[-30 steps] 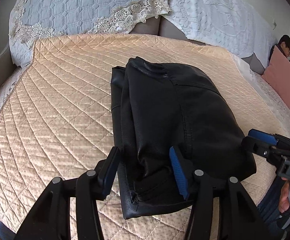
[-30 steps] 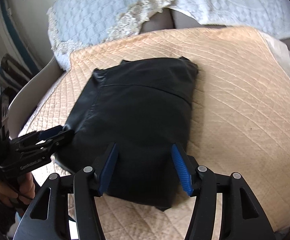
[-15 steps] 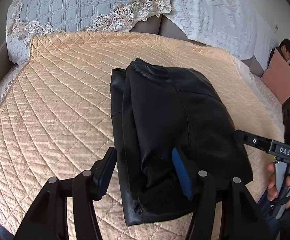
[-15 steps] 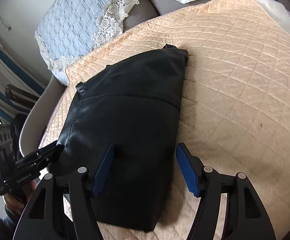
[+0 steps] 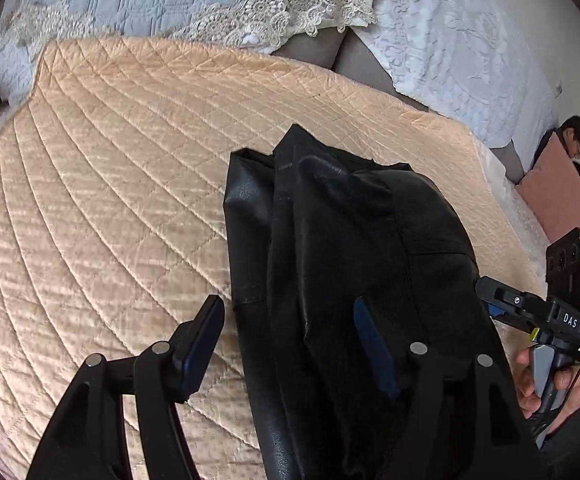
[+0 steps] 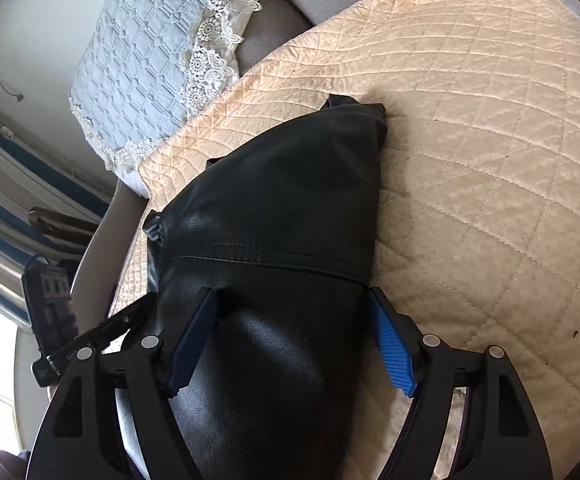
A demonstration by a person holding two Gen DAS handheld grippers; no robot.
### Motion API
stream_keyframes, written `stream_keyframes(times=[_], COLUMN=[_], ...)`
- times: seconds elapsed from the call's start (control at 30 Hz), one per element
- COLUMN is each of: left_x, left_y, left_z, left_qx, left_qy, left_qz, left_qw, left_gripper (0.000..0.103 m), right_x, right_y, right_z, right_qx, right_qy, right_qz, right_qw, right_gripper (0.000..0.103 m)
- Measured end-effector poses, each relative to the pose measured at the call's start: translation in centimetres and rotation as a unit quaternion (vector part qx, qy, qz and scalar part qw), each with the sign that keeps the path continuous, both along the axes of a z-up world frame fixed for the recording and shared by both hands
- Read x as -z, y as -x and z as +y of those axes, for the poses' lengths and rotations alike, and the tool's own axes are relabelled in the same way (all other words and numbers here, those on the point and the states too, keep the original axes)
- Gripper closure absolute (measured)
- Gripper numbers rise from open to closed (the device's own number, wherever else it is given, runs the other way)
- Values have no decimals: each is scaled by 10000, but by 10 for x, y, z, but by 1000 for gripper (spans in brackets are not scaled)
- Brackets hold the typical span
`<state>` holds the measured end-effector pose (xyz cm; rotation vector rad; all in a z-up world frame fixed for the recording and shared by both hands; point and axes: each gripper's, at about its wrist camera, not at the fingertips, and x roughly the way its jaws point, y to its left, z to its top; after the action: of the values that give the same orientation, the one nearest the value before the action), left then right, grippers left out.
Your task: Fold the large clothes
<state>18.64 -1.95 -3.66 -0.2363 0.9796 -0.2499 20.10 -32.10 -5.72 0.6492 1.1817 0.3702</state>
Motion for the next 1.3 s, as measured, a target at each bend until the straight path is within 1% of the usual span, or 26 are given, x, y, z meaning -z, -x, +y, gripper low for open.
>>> stream_keyframes(times=[0.1, 0.17, 0.27, 0.3, 0.4, 0.47, 0.57, 0.7, 0.73, 0.77, 0.83, 0.87, 0.9, 0.93, 0.97, 1.0, 1.03, 1.13, 1.3], left_x=[3, 5, 8, 9, 12, 9, 7, 7, 7, 7, 5, 2, -1, -5, -9, -12, -16, -27, -40], left_y=[4, 5, -3, -6, -13, -8, 4, 0, -3, -4, -3, -2, 0, 1, 4, 7, 9, 17, 34], left_z=[6, 8, 6, 5, 6, 5, -2, -9, -11, -12, -15, -18, -21, -25, -29, -30, -31, -30, -28], left_qx=[-44, -52, 64, 108, 117, 122, 154, 185, 191, 201, 222, 237, 260, 274, 310, 338, 348, 344, 395], left_qy=[309, 448, 450, 470, 546, 500, 325, 98, 67, 24, -88, -199, -336, -471, -619, -705, -742, -662, -635], left_qz=[73, 114, 129, 123, 172, 151, 133, 133, 136, 126, 85, 46, -4, -63, -132, -181, -221, -311, -454], left_qw=[9995, 9989, 9989, 9988, 9983, 9986, 9993, 9997, 9997, 9997, 9997, 9995, 9991, 9985, 9975, 9968, 9964, 9967, 9962], left_gripper=[33, 33, 32, 30, 29, 33, 36, 39, 41, 42, 51, 54, 62, 69, 72, 76, 79, 84, 87], right_x=[-2, -1, 5, 6, 8, 6, 2, 9, 10, 11, 10, 5, 1, -5, -11, -16, -20, -35, -53], right_y=[3, 1, -10, -12, -14, -11, -7, -17, -19, -20, -20, -18, -17, -15, -13, -12, -9, 0, 14], right_z=[3, 4, 3, 3, 6, 9, 12, 11, 12, 12, 12, 10, 10, 10, 9, 8, 8, 10, 15], right_qx=[-232, -316, -234, -201, -163, -233, -429, -351, -320, -276, -249, -212, -186, -178, -170, -152, -135, -142, -193], right_qy=[-154, -163, -183, -189, -98, -101, -93, -95, -76, -47, -20, -40, -20, 31, 63, 74, 98, 212, 313], right_qz=[18, 49, 117, 130, 92, 128, 181, 293, 303, 329, 352, 339, 301, 243, 191, 158, 129, -9, -138], right_qw=[9996, 9994, 9995, 9995, 9998, 9996, 9989, 9989, 9990, 9991, 9991, 9992, 9994, 9995, 9997, 9997, 9998, 9997, 9992], right_gripper=[26, 26, 25, 24, 24, 25, 26, 27, 28, 30, 40, 50, 58, 62, 68, 71, 72, 75, 76])
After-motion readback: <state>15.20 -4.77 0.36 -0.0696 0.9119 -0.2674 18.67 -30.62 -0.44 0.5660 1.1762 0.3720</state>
